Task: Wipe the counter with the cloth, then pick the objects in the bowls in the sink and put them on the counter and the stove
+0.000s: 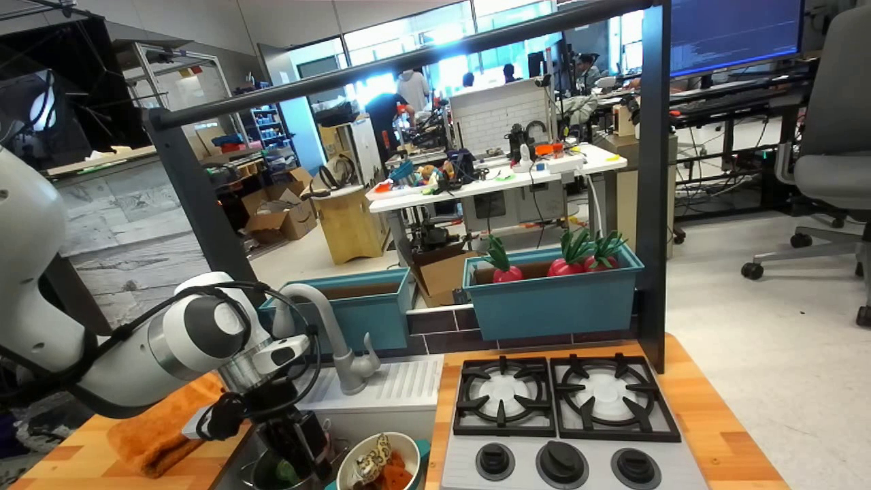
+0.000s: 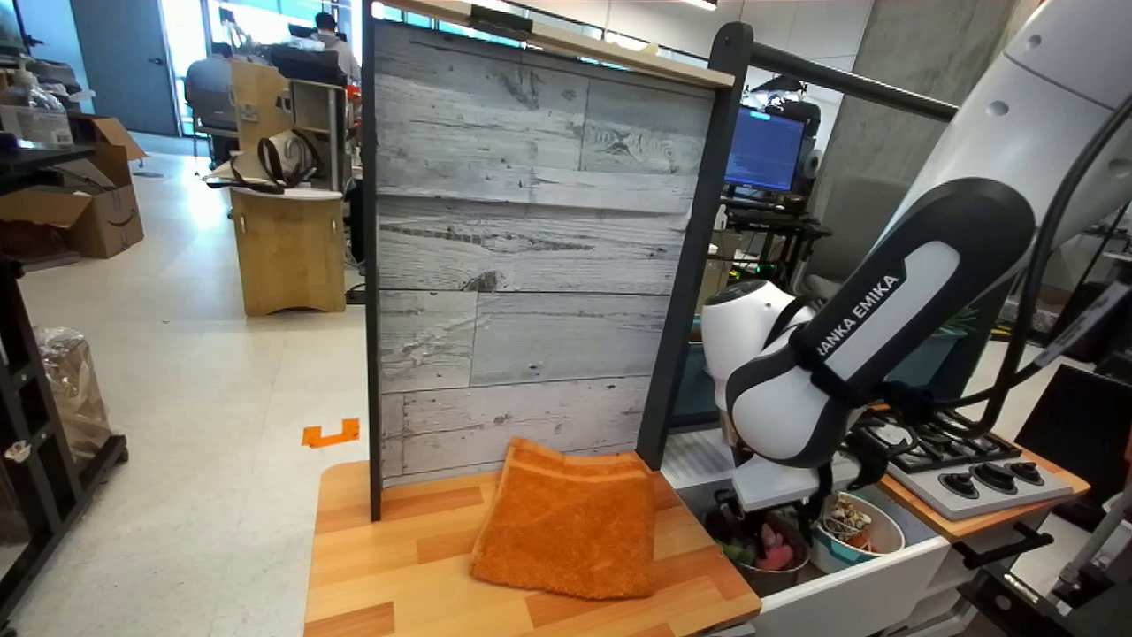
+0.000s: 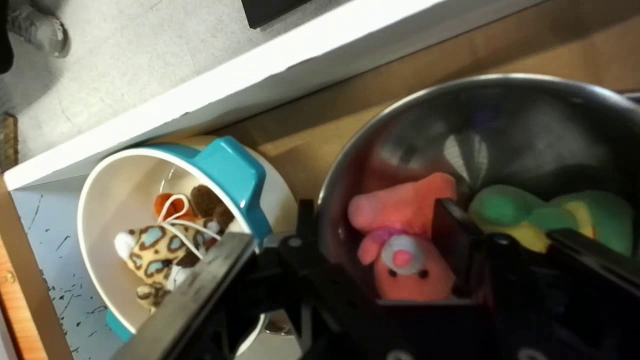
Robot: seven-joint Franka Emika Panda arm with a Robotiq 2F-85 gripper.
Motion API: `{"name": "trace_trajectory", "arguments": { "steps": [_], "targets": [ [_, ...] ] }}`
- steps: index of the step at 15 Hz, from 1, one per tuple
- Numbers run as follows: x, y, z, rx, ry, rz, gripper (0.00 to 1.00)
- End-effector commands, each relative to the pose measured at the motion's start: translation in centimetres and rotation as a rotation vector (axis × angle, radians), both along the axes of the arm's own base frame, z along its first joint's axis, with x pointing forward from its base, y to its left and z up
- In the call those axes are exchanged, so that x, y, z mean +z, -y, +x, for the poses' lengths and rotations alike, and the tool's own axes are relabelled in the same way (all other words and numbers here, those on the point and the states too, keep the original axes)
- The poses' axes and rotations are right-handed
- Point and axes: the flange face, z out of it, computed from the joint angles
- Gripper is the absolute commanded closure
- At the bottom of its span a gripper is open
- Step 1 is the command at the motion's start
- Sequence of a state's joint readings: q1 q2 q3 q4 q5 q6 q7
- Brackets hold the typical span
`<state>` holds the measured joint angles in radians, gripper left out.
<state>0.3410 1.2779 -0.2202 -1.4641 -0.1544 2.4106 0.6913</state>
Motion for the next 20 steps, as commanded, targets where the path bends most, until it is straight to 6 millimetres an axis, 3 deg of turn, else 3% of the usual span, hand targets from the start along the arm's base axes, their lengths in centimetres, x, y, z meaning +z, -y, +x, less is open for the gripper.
{"name": "trace_trajectory", "arguments": {
  "steps": [1,2,3,4,8,11,14,15,16,17,20],
  "targets": [
    [1.1,-0.9,0.5,0.027,0.004,0.012,0.65],
    [1.4,-0.8,0.7,0.022,0.005,0.004,0.36],
    [1.7,-0.8,0.8,0.017,0.006,-0.002,0.29],
    [2.2,-0.9,0.8,0.009,0.008,-0.006,0.29],
    [4.4,-2.3,1.2,0.012,0.037,-0.003,0.02],
    [5.1,-2.9,2.2,0.023,0.062,0.011,0.0],
    [3.8,-2.5,2.6,-0.004,0.044,-0.008,0.0],
    [3.1,-2.5,2.5,-0.009,0.032,-0.016,0.03],
    [2.6,-2.5,2.4,-0.008,0.023,-0.02,0.18],
    [2.1,-2.6,2.2,0.0,0.019,-0.018,0.21],
    [0.6,-2.9,1.7,0.037,0.026,-0.011,0.11]
  ]
}}
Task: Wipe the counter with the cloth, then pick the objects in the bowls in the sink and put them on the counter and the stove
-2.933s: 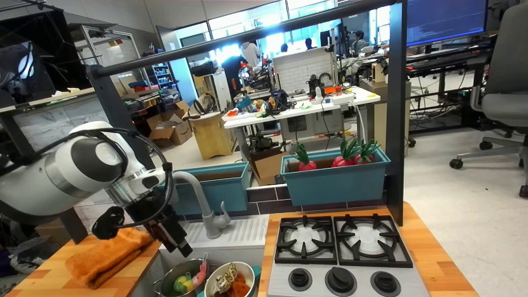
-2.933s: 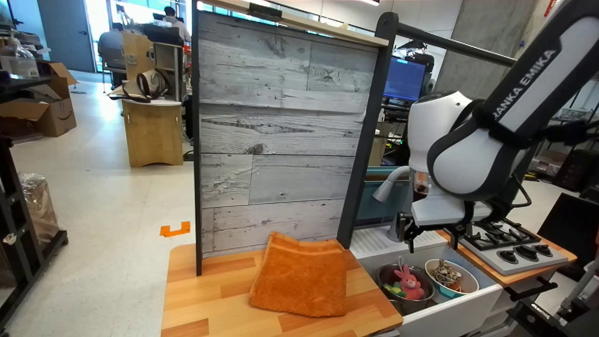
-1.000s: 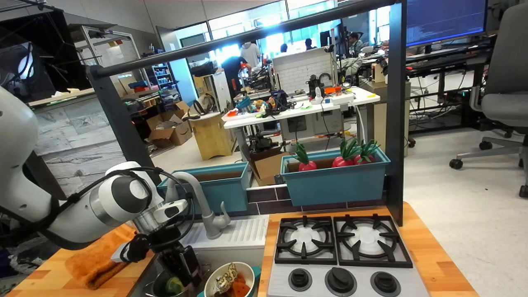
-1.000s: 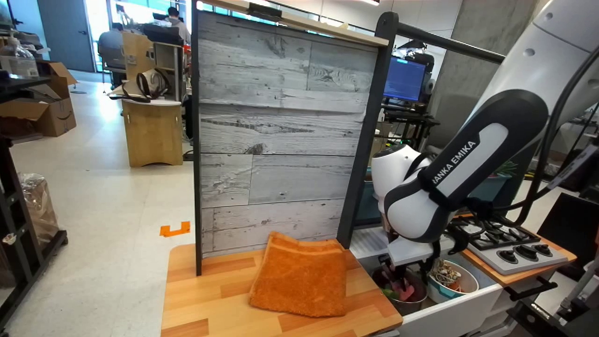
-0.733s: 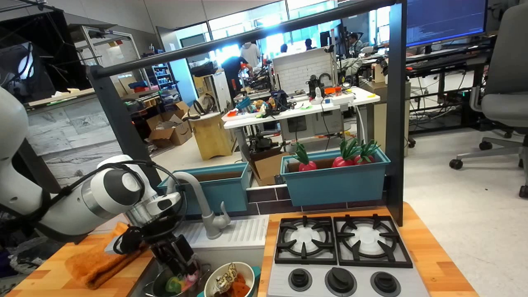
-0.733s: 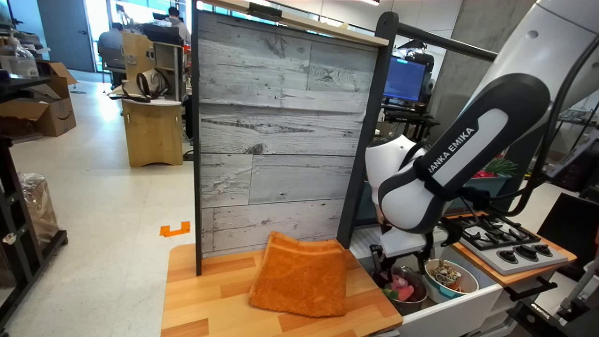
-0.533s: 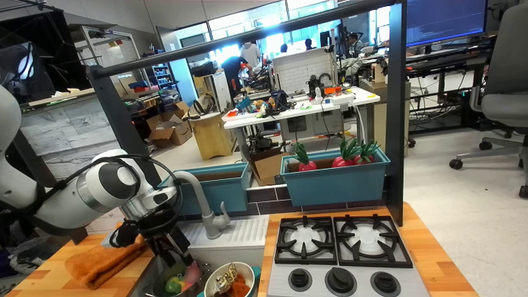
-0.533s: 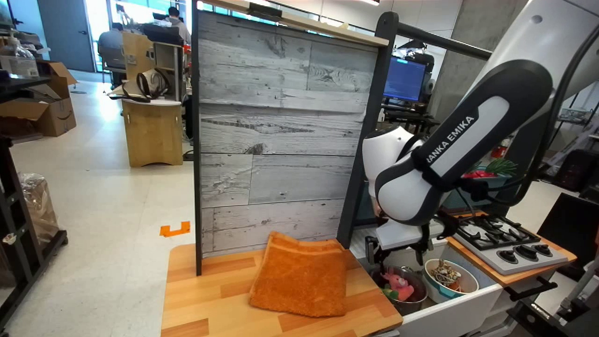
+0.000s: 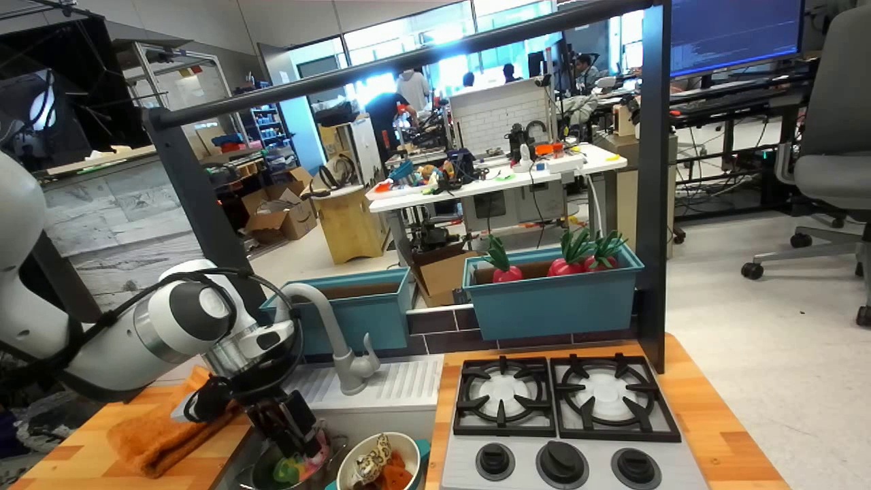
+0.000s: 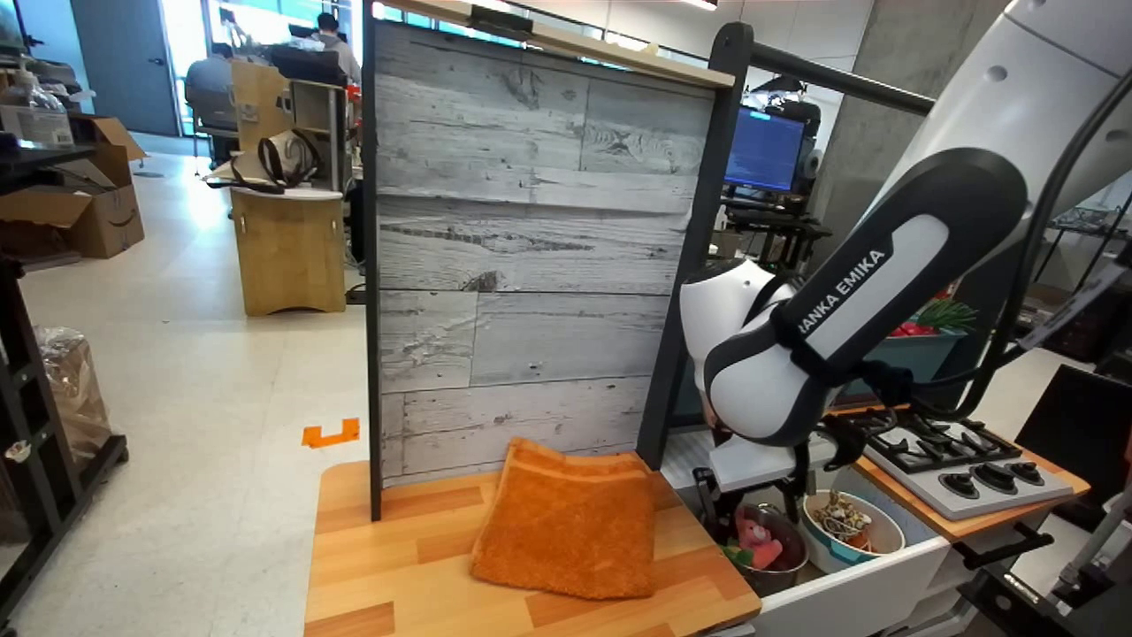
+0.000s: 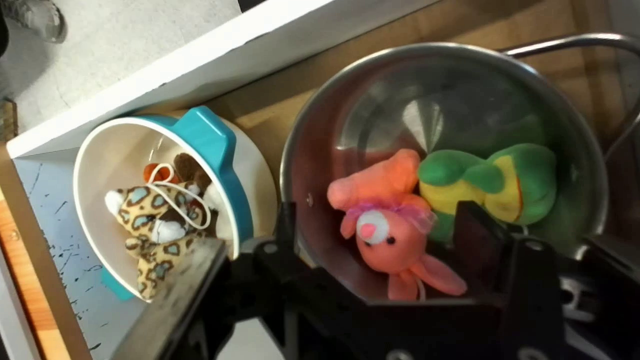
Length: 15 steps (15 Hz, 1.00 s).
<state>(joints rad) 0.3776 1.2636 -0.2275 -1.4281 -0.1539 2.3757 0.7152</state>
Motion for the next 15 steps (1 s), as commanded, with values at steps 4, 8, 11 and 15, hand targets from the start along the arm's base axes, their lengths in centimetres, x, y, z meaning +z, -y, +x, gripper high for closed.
{"name": "trace_trajectory", "arguments": {
  "steps": [4,8,11,15],
  "targets": [
    [-2.8,-1.2,-0.4,0.083,0.001,0.001,0.29],
    [-3.5,-1.2,-0.2,0.116,0.017,-0.008,0.09],
    [-4.2,-0.5,-0.3,0.13,0.017,-0.029,0.19],
    [-4.0,-1.0,-0.4,0.14,0.021,-0.002,0.42]
  ]
}}
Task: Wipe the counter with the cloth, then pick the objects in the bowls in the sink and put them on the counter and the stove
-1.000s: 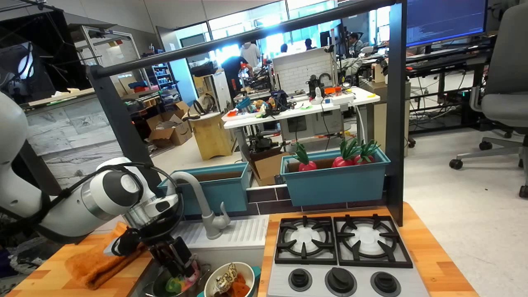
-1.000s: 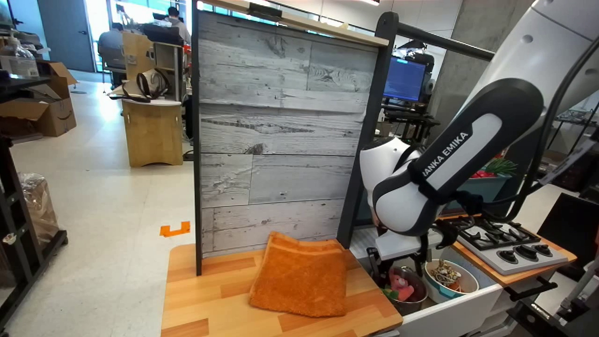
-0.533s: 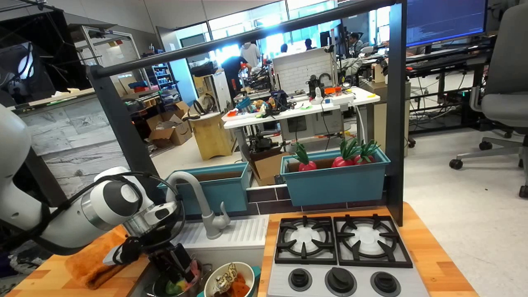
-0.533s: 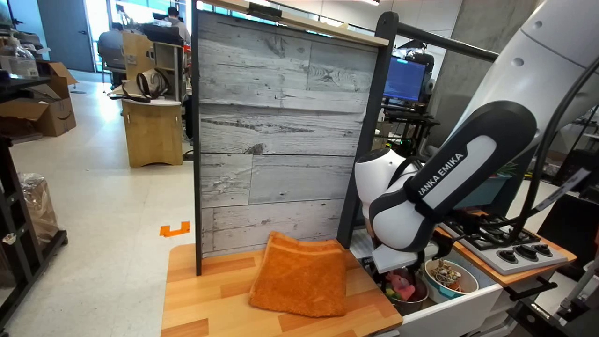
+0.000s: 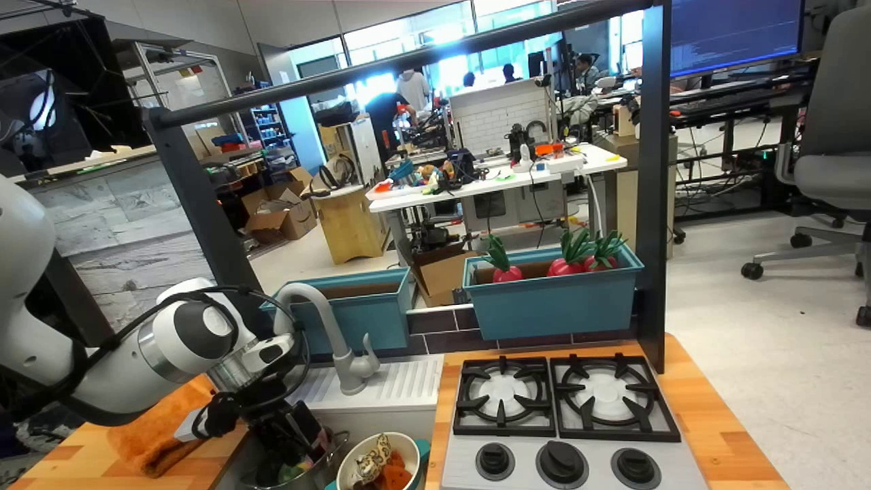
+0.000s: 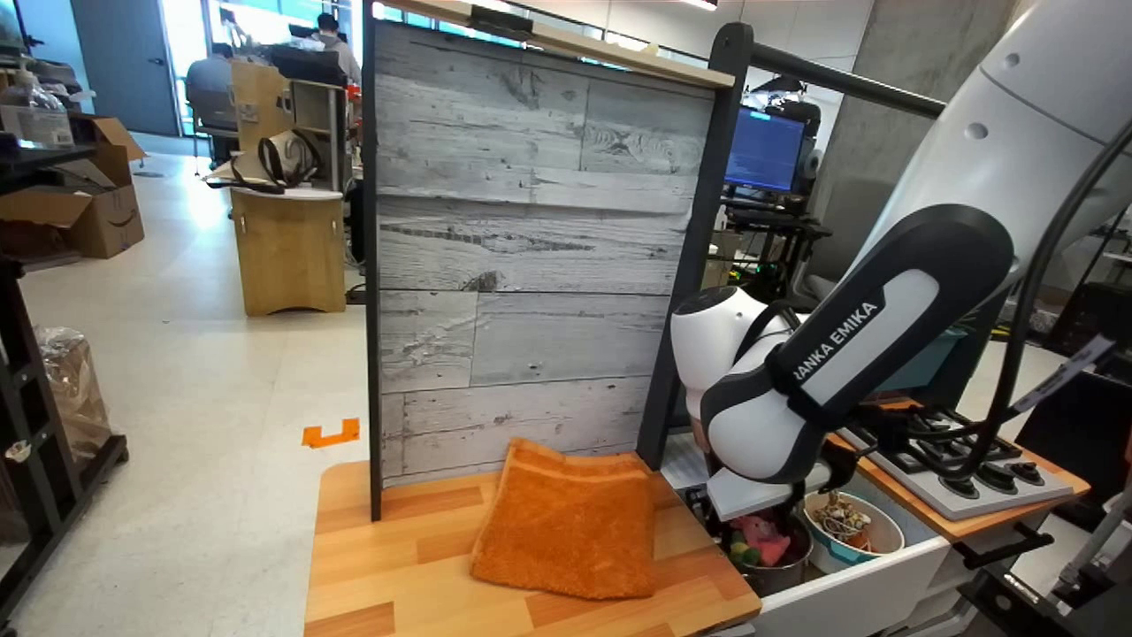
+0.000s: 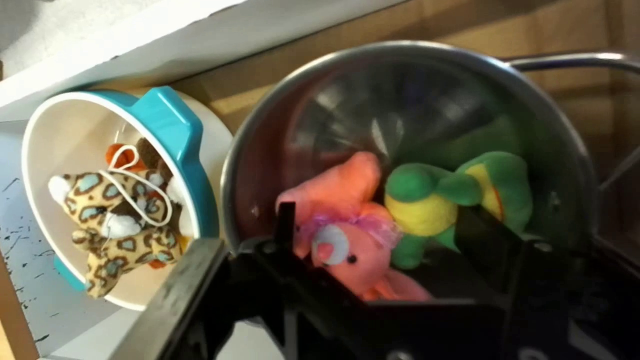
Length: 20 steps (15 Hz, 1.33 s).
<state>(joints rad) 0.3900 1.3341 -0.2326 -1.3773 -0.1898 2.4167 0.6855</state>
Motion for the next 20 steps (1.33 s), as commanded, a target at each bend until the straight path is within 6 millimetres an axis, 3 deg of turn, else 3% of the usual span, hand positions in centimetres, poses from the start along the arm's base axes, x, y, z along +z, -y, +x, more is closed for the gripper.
{"name": "trace_trajectory", "arguments": {
  "steps": [1,6,8,11,14,20],
  "targets": [
    [-1.2,-0.5,-0.3,0.057,0.016,0.022,0.51],
    [-1.6,0.3,-1.5,0.085,-0.009,0.052,0.89],
    [-1.5,1.0,-1.4,0.072,-0.017,0.051,1.0],
    [-0.4,1.0,-0.8,0.059,-0.007,0.07,1.0],
    [2.0,0.6,-0.7,0.055,-0.009,0.081,0.99],
    [10.9,0.1,-2.9,-0.007,-0.01,0.075,0.99]
  ]
}}
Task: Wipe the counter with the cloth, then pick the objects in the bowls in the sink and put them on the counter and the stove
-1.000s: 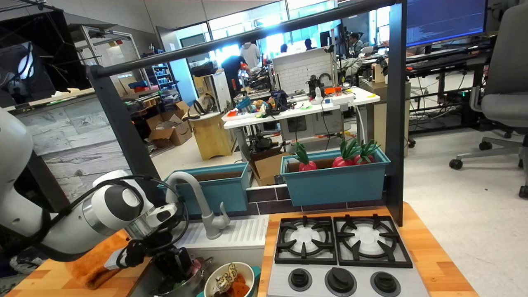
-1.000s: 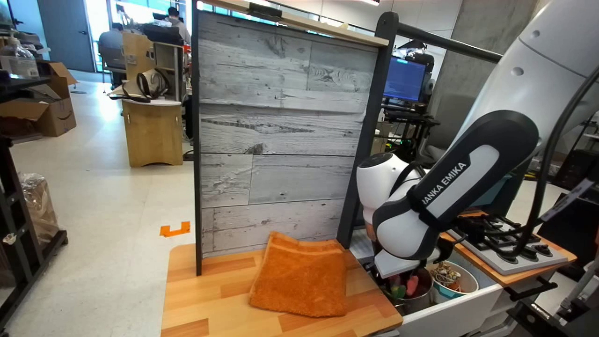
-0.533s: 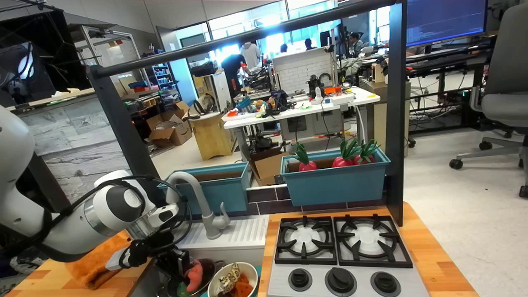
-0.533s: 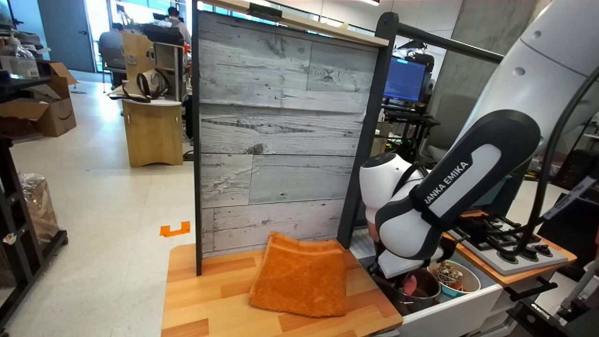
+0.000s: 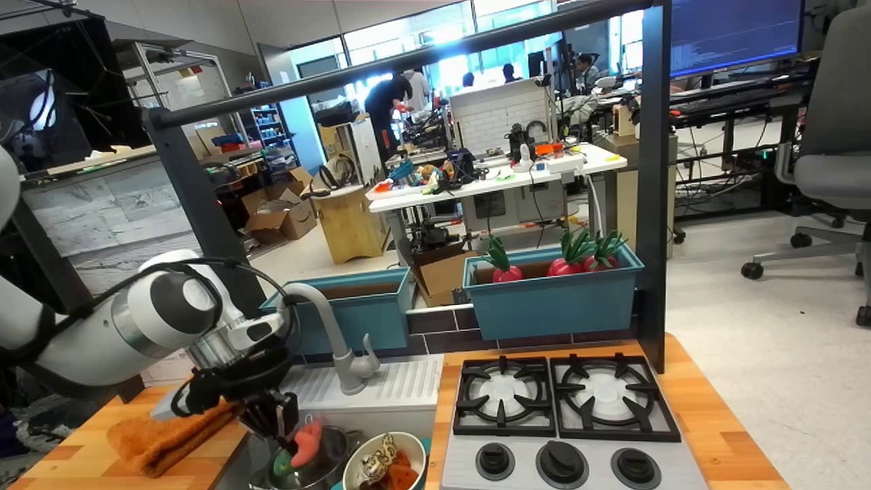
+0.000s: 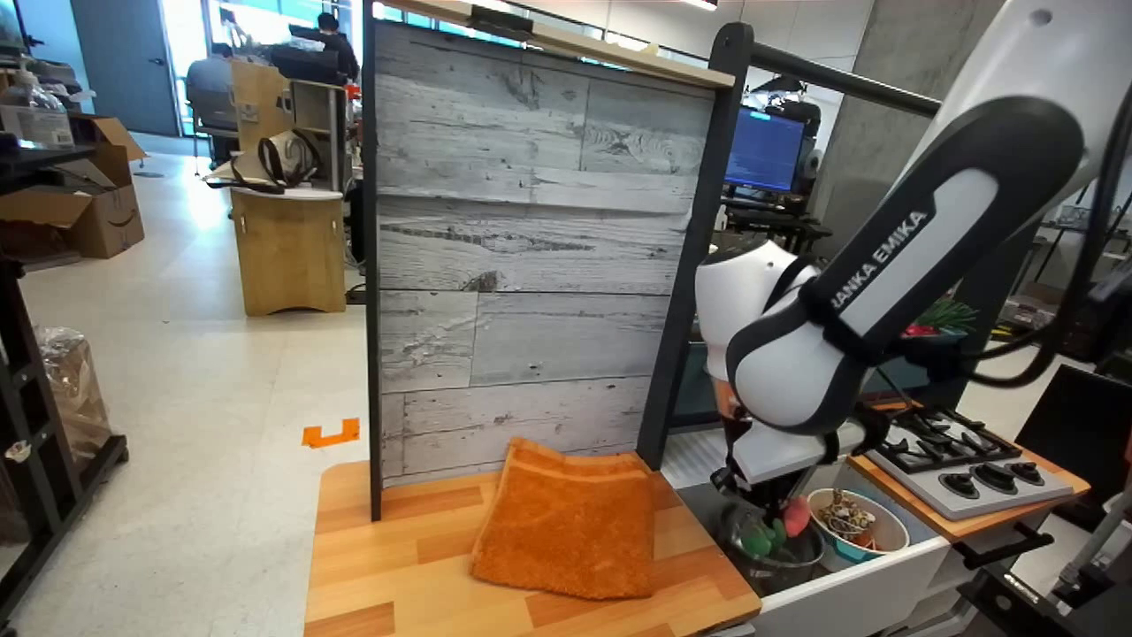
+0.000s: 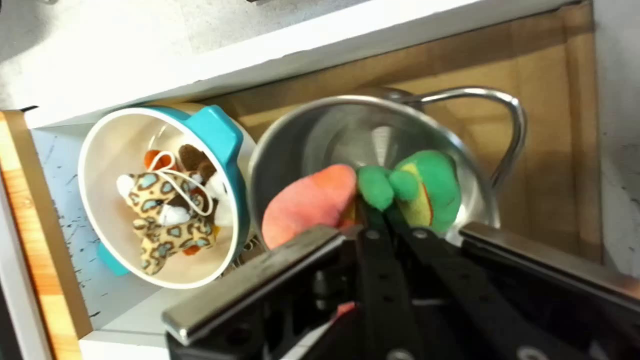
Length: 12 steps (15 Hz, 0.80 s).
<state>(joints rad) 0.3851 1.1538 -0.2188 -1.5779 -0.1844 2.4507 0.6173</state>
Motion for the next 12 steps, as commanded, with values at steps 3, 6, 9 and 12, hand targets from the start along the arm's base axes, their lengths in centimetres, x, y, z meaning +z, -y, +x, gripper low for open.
{"name": "trace_trajectory", "arguments": {
  "steps": [3,6,9,12],
  "targets": [
    [10.0,0.3,-1.2,-0.105,0.075,0.034,0.99],
    [12.8,3.4,0.1,-0.246,0.159,0.046,0.99],
    [14.3,10.1,1.9,-0.394,0.223,0.064,0.99],
    [15.1,18.3,2.4,-0.549,0.29,0.08,0.99]
  ]
}}
